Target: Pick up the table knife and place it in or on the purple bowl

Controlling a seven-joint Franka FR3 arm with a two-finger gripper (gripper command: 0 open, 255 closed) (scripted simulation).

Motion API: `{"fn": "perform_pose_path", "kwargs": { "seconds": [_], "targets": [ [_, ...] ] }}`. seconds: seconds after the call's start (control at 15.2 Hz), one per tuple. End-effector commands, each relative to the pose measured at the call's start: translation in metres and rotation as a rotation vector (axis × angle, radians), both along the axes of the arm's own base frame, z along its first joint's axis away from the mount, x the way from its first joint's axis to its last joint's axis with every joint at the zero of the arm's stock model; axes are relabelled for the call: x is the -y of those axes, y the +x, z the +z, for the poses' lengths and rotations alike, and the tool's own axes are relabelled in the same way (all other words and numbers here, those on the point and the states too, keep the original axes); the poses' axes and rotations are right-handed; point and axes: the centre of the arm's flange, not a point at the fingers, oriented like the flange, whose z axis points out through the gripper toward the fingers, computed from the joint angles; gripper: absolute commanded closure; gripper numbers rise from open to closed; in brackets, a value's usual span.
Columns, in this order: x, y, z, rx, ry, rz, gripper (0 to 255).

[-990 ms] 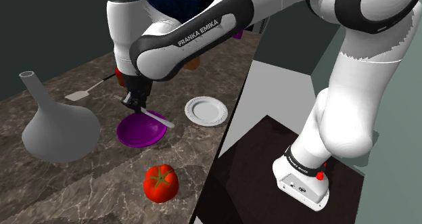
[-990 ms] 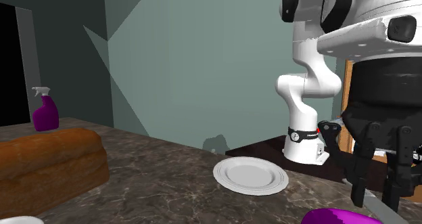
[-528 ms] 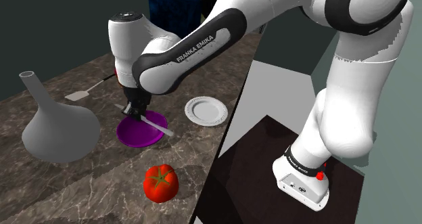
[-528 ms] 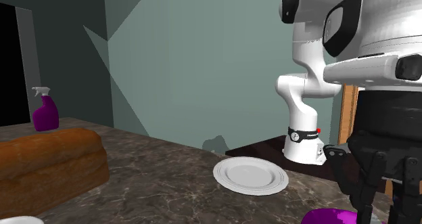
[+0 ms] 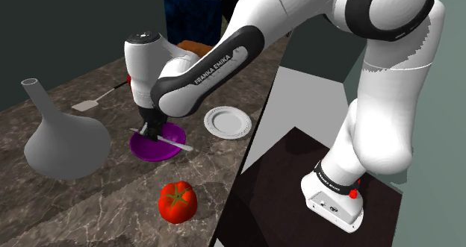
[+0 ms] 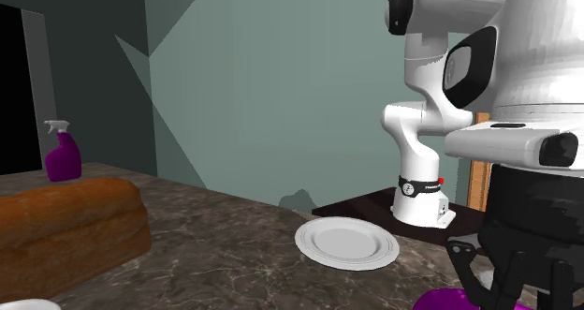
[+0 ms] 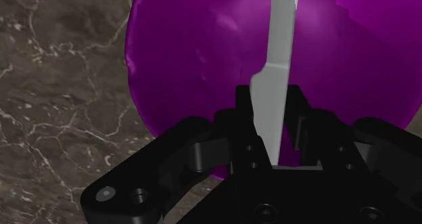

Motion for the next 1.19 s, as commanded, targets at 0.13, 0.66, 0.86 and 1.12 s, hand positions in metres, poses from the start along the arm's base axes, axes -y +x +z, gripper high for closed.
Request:
{"fn": "perform_pose_path", "kwargs": {
  "seconds": [0.13, 0.66, 0.86, 1.12],
  "targets": [
    [0.0, 0.0, -0.002, 0.0, 0.0, 0.0, 255],
    [0.0, 0.001, -0.002, 0.0, 0.0, 0.0, 0],
    [0.0, -0.002, 0.024, 0.0, 0.0, 0.0, 0],
    [0.0, -0.005, 0.047, 0.0, 0.0, 0.0, 0]
  ]
}}
